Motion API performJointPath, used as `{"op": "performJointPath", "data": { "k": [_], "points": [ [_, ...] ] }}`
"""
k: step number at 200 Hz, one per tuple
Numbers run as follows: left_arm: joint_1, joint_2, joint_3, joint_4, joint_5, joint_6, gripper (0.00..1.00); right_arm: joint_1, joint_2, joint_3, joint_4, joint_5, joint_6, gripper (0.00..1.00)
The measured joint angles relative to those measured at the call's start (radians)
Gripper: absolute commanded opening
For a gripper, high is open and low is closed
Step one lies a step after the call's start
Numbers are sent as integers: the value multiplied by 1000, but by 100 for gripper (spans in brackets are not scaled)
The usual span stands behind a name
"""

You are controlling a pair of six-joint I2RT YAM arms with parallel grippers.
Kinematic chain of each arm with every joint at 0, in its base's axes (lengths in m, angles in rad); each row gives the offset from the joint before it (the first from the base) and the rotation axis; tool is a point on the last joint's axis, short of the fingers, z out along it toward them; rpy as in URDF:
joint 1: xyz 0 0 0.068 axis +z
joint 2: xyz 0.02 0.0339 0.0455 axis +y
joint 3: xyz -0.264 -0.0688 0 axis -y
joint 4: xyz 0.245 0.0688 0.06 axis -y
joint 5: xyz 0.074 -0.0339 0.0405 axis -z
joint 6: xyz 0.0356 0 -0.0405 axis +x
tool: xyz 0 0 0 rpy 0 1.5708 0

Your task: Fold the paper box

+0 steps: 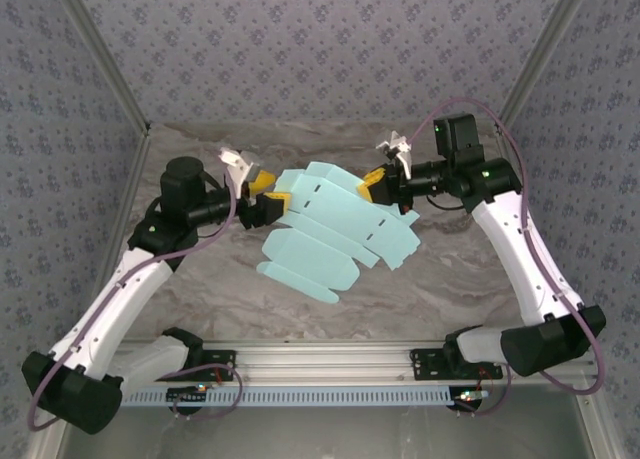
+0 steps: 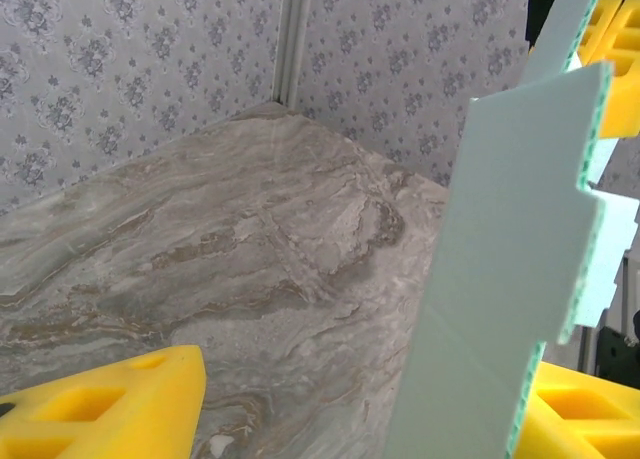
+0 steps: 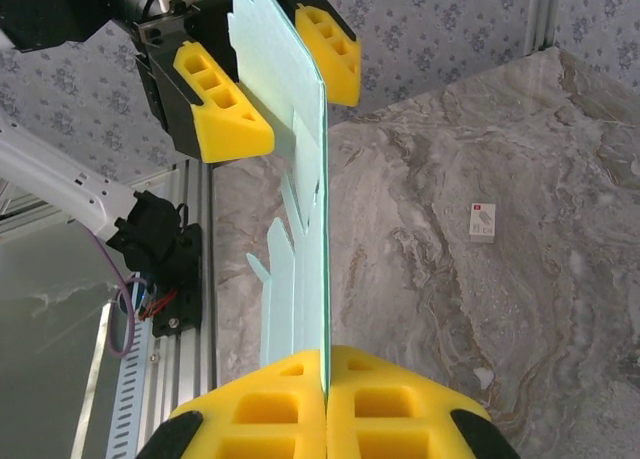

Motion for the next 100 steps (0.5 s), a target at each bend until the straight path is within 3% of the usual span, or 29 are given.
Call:
{"op": "performJointPath", "data": {
  "k": [62, 100],
  "points": [
    [0, -65, -48, 7, -59, -70, 76, 43, -5, -24, 26, 124, 116, 0],
    [0, -104, -125, 25, -119, -105, 82, 43, -6, -28, 30, 133, 148, 0]
  ]
}}
